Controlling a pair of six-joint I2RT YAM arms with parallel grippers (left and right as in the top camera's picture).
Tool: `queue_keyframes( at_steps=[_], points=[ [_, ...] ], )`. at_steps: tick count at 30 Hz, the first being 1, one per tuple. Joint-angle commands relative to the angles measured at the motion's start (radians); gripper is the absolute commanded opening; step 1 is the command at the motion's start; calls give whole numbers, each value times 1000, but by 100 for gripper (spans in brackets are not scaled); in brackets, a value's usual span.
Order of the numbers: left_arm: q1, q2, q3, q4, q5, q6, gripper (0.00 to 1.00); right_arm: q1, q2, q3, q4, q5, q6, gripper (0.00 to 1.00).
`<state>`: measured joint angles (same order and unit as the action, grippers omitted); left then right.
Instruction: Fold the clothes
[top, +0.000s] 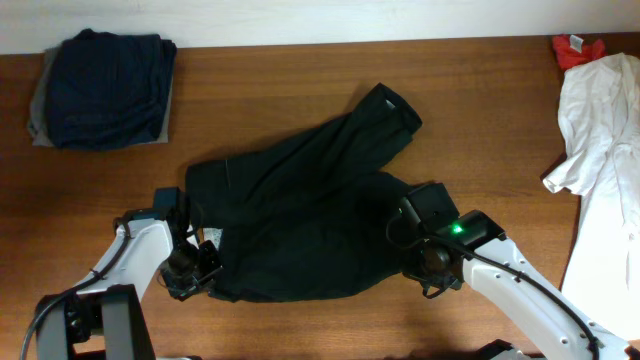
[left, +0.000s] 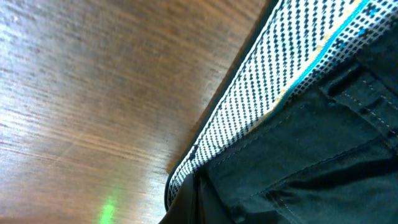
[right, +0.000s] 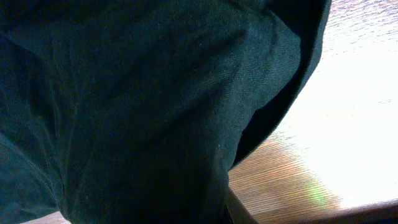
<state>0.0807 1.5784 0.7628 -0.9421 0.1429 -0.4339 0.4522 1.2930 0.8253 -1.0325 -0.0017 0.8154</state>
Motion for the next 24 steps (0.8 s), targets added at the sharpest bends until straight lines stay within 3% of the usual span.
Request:
queue_keyframes(
  at_steps=[1, 5, 10, 18, 24],
  points=[
    [-2, -5, 37, -68, 11, 21, 1, -9, -12, 21, -3, 2, -53, 18],
    [-2, -64, 206, -234, 10, 25, 1, -9, -16, 121, -73, 3, -90, 16],
    [-18, -228, 452, -384, 11, 24, 1, -9, -25, 379, -262, 99, -113, 15],
    [-74, -440, 987, -570, 11, 23, 1, -8, -26, 1066, -634, 245, -122, 16],
    [-74, -448, 1418, -678, 11, 23, 1, -8, -47, 1511, -666, 196, -262, 22]
  ],
)
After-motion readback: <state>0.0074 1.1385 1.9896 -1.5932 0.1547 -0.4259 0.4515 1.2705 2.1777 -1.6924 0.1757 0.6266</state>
